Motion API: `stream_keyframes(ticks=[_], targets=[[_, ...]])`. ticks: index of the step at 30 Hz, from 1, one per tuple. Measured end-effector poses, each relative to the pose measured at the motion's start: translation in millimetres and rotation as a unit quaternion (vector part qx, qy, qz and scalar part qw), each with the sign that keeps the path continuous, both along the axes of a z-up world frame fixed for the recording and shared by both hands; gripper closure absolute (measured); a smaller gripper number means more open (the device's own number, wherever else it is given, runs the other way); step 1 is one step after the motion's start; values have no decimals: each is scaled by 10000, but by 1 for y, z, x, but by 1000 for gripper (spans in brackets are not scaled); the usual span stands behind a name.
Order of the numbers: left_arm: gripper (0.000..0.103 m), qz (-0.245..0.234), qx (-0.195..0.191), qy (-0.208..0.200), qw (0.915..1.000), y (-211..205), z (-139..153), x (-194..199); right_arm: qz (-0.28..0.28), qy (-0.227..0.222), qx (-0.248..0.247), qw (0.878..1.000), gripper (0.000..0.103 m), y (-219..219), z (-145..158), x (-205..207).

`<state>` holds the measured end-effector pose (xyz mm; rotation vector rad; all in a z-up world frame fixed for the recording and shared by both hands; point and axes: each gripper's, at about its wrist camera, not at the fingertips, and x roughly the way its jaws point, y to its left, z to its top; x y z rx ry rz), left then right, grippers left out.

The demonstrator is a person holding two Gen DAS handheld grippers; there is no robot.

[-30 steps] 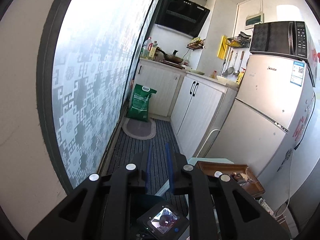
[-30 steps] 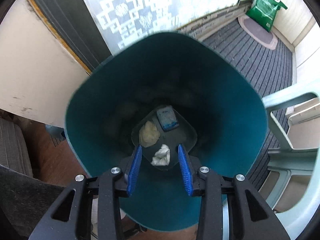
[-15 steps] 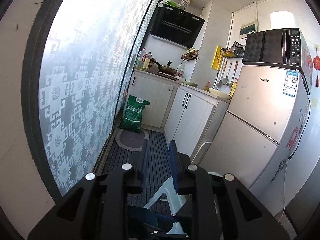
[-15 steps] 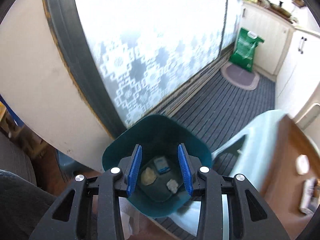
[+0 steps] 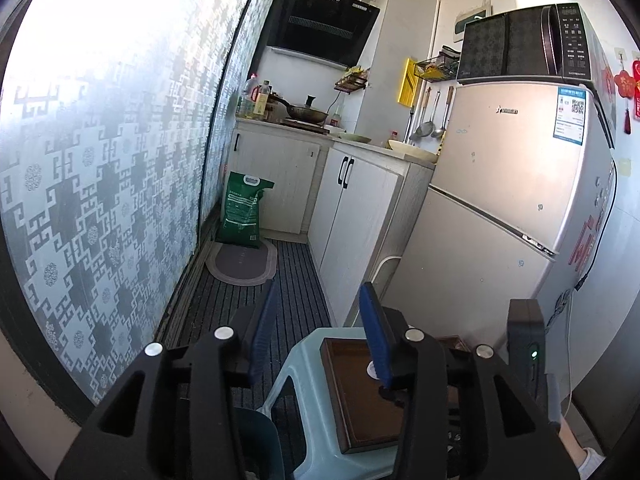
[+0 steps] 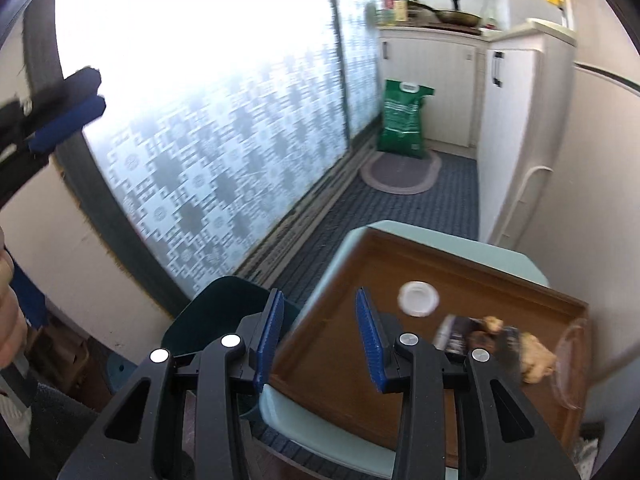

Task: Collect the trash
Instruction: 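Move both tools back over the tray toward the snack bag, then grasp the white bottle cap with the left tool while the right tool grasps a nut shell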

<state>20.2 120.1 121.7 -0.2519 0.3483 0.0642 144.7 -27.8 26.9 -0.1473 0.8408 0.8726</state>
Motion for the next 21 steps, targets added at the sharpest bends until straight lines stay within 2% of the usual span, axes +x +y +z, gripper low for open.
stream_keyframes(ticks=[8, 21], targets=[[52, -176, 78, 321, 9993, -25, -19, 31, -618, 80, -56, 9980, 65, -48, -17, 25], [44, -307, 475, 1033, 9930, -55, -66, 82, -864, 168, -325, 9956, 65, -58, -51, 43]])
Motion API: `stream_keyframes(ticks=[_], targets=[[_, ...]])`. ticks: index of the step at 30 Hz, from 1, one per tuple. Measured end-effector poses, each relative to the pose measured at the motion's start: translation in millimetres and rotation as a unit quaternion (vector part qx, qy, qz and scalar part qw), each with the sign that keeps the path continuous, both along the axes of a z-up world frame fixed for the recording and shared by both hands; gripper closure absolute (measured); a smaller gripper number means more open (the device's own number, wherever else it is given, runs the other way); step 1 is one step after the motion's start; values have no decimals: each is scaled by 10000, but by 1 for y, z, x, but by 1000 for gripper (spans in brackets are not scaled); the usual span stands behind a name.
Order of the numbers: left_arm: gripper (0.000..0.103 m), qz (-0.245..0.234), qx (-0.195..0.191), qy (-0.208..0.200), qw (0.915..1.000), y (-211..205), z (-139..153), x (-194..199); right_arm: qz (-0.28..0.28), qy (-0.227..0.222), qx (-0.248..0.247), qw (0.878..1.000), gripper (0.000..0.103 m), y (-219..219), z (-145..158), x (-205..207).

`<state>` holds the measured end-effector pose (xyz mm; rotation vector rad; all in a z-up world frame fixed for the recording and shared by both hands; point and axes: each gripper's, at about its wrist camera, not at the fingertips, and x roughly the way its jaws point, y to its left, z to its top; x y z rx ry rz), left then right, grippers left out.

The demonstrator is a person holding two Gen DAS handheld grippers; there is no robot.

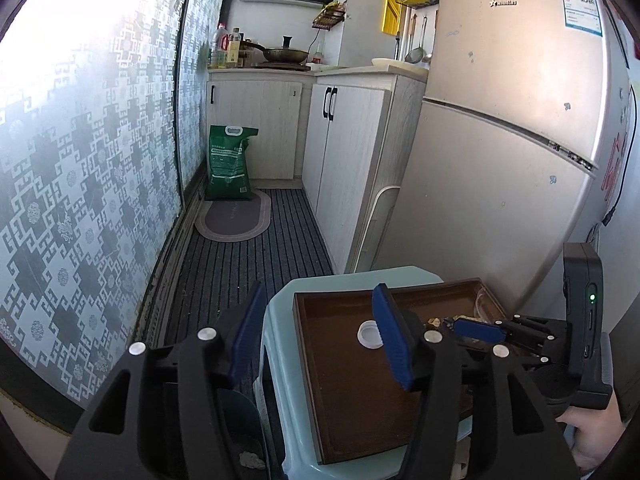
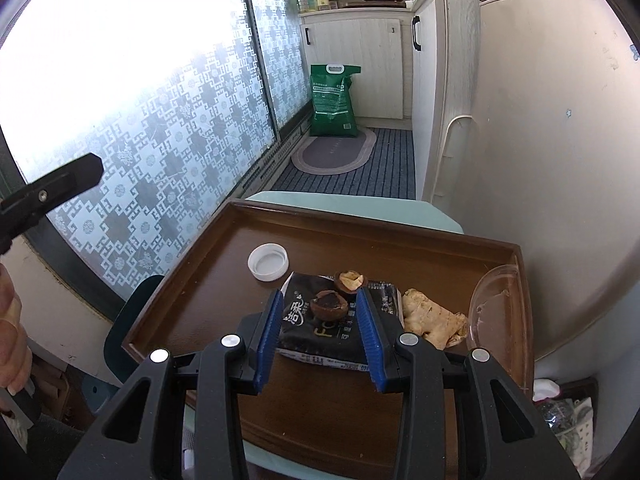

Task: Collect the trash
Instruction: 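Grasp the white bottle cap with the left tool while the right tool grasps a nut shell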

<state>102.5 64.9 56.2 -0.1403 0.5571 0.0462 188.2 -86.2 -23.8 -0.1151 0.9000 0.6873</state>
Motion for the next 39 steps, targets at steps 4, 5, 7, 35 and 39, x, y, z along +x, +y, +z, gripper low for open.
stream_keyframes(ticks=[4, 5, 7, 35, 39], targets=[[42, -14, 122, 150, 9998, -7, -10, 13, -6, 28, -66, 10000, 65, 1, -6, 3], [42, -25, 163, 200, 9997, -8, -14, 16, 7, 25, -97, 10000, 65, 3, -7, 3], [41, -53, 202, 289, 9994, -11, -19, 21, 27, 6, -192, 9998, 68, 6, -10, 3], [32, -397, 1108, 1233, 9854, -59, -76, 70, -137, -254, 625, 9976, 83, -52, 40, -1], [32, -351, 994, 1372, 9849, -60, -79, 78, -288, -218, 806, 9961, 83, -73, 44, 1]])
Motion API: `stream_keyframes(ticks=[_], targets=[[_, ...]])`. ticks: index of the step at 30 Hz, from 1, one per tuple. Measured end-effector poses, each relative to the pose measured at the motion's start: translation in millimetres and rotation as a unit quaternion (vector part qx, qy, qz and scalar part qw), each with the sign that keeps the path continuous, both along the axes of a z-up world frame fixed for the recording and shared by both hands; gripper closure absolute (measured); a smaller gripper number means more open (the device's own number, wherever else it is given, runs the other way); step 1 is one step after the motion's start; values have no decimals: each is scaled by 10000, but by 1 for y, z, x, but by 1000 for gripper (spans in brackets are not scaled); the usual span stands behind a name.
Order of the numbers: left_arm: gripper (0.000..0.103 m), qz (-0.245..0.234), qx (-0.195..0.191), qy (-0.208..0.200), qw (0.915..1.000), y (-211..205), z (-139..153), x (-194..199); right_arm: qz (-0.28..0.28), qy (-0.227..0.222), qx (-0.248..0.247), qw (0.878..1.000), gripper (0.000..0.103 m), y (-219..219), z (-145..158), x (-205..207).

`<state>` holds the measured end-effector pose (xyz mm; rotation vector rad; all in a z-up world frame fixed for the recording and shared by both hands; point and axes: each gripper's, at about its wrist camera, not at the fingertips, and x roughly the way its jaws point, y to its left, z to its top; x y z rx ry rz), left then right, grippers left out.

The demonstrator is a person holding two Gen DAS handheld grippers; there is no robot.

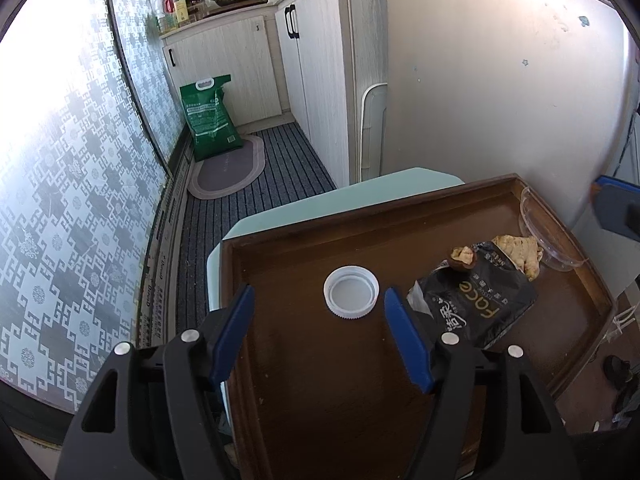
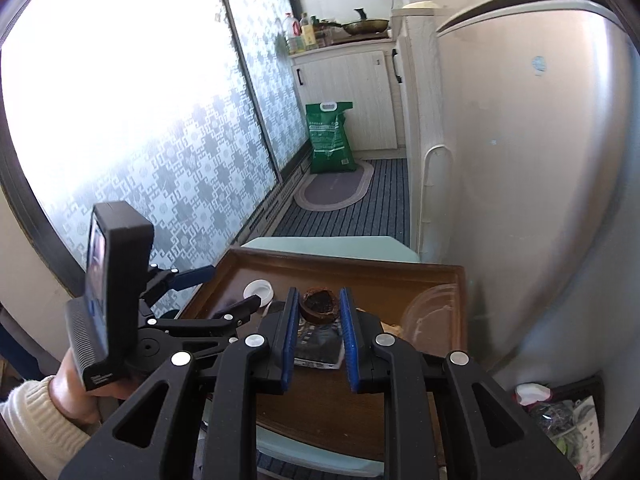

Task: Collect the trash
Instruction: 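Grasp the white bottle cap with the left tool while the right tool grasps a nut shell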

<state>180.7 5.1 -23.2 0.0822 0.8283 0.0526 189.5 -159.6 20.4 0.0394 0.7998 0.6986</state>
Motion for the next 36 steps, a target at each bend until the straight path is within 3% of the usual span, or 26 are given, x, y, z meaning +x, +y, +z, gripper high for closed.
stream_keyframes(ticks=[9, 15, 17, 19, 25, 36], targets=[[35, 120, -268, 282, 9992, -2, -7, 17, -96, 36, 59, 9999, 83, -18, 0, 0], [51, 188, -402, 405, 9982, -3, -10, 21, -137, 32, 84, 9999, 83, -28, 1, -1], [65, 149, -440, 402, 9981, -4, -10, 22, -146, 35, 72, 9999, 83, -30, 0, -1], [70, 115, -453, 395, 9981, -6, -10, 21, -159, 28, 67, 9998, 83, -32, 1, -2], [71, 95, -528, 346, 9980, -4, -8, 18, -219, 15, 158, 9996, 83, -32, 6, -2], [71, 296, -1126, -50, 9932, 30, 22, -2, -11, 14, 145, 9999, 83, -7, 7, -3]])
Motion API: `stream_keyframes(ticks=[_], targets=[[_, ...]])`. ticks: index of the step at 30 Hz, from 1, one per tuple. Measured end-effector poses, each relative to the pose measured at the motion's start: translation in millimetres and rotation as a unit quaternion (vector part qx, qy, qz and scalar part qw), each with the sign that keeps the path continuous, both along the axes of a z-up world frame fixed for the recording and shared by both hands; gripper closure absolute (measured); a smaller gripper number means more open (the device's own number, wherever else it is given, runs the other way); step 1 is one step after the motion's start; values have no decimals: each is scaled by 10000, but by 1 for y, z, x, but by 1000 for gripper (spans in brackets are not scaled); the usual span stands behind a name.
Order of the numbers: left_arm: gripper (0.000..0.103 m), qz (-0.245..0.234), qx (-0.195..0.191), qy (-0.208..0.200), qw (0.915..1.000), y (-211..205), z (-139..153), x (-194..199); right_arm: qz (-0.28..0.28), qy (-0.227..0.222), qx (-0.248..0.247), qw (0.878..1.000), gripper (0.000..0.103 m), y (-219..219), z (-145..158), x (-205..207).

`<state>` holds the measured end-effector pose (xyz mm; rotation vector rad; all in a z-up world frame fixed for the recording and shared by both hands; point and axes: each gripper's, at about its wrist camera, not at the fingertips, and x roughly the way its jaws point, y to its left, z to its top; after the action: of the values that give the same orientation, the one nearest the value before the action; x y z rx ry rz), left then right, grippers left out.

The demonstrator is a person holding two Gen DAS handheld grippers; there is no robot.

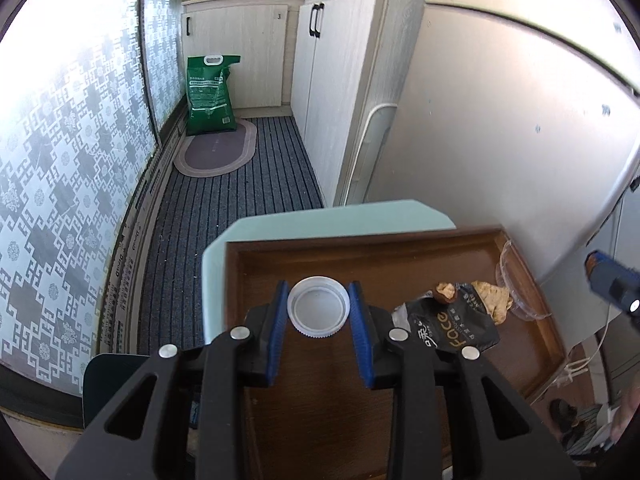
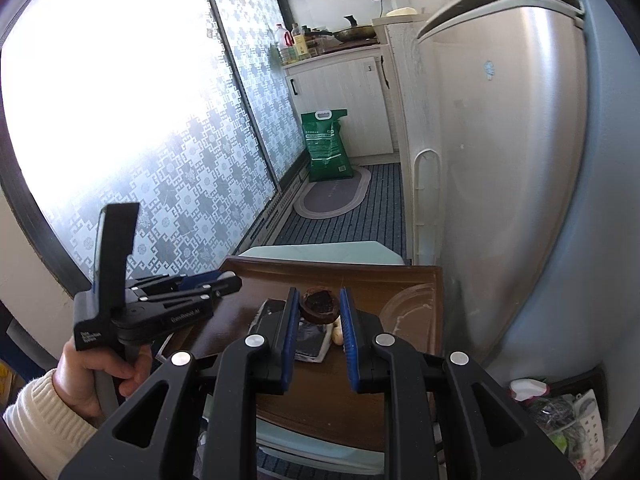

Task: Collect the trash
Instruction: 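Grasp the white bottle cap with the left tool while the right tool grasps a nut shell, then carry the white cap and nut shell over the green bin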

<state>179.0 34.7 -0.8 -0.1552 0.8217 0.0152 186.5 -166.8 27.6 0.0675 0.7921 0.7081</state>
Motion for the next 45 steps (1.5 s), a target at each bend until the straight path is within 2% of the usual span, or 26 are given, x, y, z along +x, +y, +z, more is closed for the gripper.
stream_keyframes(ticks=[2, 11, 19, 27, 32, 45], targets=[[71, 83, -183, -77, 9998, 11, 5, -4, 50, -1, -10, 10000, 83, 6, 0, -1], [71, 640, -466, -274, 9965, 62, 19, -23, 380, -16, -43, 9993, 83, 43, 2, -7], [71, 1092, -704, -89, 9915, 116, 11, -42, 563, -17, -67, 9984, 83, 73, 3, -11], [71, 1337, -514, 407, 9889, 151, -14, -63, 851, 4, -56, 9964, 83, 111, 4, -19], [71, 1360, -230, 837, 9869, 165, -40, -76, 1087, 2, -129, 9940, 83, 136, 2, -29], [70, 1028, 96, 1941, 9755, 194, -109, -100, 1582, 16, -301, 9869, 83, 203, -6, -53]])
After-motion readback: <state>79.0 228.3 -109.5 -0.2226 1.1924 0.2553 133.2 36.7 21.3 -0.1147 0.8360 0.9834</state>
